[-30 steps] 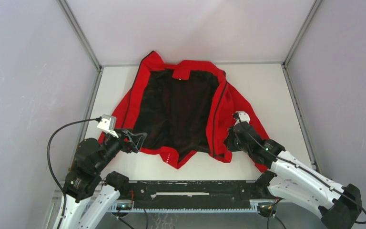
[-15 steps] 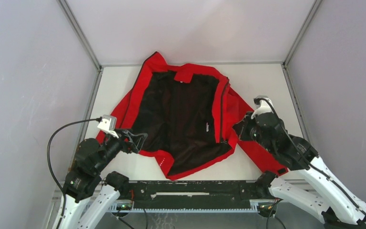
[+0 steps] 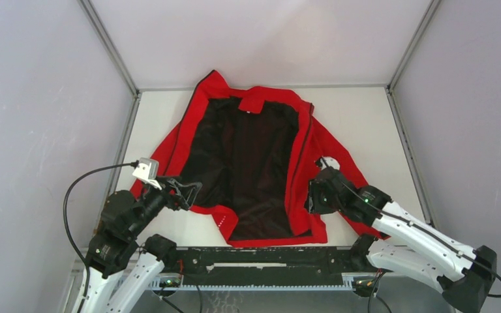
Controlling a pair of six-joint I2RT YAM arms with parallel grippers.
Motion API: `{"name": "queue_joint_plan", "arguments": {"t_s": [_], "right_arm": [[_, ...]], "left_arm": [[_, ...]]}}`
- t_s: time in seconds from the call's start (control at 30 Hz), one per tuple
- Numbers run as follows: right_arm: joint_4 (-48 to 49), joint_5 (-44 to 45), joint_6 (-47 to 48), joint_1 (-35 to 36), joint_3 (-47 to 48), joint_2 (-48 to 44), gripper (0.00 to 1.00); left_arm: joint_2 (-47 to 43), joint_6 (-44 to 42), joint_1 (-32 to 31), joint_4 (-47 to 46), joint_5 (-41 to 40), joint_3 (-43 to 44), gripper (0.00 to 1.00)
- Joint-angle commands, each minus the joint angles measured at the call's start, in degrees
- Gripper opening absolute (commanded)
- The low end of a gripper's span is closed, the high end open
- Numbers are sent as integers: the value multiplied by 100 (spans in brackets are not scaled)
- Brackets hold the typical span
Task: Zip up the jacket
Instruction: Flatten out the jacket at the center of the board.
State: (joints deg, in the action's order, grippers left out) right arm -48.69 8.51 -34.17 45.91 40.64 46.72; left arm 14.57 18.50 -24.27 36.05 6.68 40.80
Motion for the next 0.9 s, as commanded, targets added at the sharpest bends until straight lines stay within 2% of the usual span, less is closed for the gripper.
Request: {"name": "queue_joint_plan", "arguments": {"t_s": [0.0,0.1,0.2,0.5,0.7,0.87], "right_arm": [[520,260,-62,83,189,224,48],[570,678,49,-3,327,284,56],[796,877,255,-381,409,313,59],[2112,176,639,-1713,518,1124,64],[2881,52,460,-2136,515,2038,70],[3383,-132,387,-2324,515,2741,70]], "left_arm": [[-10,31,-25,-243,93,-89,82],[-21,33,-30,-239,94,-98,82],[-12,28,-34,-239,100,-92,82],[8,45,-34,-222,48,-89,82],[42,48,-36,-224,44,-90,82],[88,48,-38,-222,65,-89,82]]}}
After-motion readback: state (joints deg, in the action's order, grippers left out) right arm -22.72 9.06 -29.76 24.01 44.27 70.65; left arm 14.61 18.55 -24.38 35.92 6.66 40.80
